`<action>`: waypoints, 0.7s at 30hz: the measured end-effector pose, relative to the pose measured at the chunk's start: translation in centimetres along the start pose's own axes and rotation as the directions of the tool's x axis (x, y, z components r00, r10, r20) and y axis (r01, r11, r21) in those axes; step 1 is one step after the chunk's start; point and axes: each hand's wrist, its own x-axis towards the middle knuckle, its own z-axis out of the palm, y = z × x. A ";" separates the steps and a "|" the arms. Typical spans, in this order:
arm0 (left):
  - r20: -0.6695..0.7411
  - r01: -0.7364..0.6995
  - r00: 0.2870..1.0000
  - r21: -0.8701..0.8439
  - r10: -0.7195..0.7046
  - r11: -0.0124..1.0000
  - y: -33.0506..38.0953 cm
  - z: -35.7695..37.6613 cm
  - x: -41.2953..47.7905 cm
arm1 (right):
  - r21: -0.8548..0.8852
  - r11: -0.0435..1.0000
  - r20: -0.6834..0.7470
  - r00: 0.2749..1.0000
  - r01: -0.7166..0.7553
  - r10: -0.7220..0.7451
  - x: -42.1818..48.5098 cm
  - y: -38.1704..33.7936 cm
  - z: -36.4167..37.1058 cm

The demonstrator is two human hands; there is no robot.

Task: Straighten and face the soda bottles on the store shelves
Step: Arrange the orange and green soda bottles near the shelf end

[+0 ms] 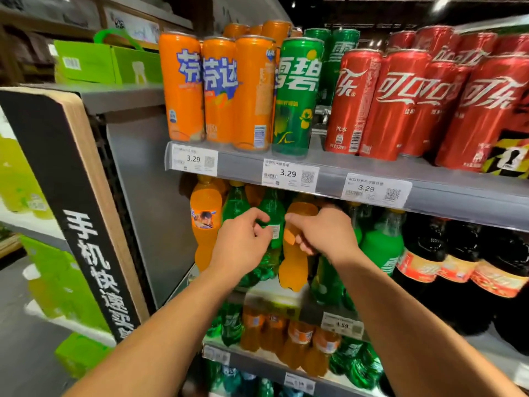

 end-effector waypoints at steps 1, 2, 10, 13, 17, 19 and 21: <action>0.001 0.007 1.000 0.000 -0.007 1.000 -0.2 0.0 0.0 | -0.018 1.000 0.014 1.000 -0.003 0.003 0.0 0.0 0.0; 0.004 0.012 1.000 -0.006 -0.012 1.000 -0.3 -0.1 0.0 | -0.039 0.999 0.018 1.000 0.004 -0.003 -0.1 0.0 -0.1; -0.017 -0.017 1.000 -0.042 0.016 0.999 -0.1 -0.6 0.1 | -0.265 0.963 -0.122 0.989 0.053 -0.088 -0.9 0.2 0.3; -0.046 -0.033 0.998 -0.070 0.030 0.997 0.0 -1.1 0.5 | -0.318 0.947 -0.153 0.983 0.048 -0.102 -1.6 0.2 0.3; -0.076 -0.032 0.997 -0.089 0.025 0.996 -1.0 -2.2 0.6 | -0.370 0.928 -0.166 0.981 0.033 -0.101 -2.8 0.2 0.8; -0.089 -0.027 0.996 -0.117 0.016 0.993 -1.9 -2.6 0.4 | -0.390 0.920 -0.154 0.982 0.043 -0.112 -3.6 0.1 0.9; -0.112 -0.036 0.994 -0.148 0.019 0.988 -2.8 -2.9 0.4 | -0.432 0.901 -0.163 0.978 0.046 -0.128 -4.3 -0.1 1.1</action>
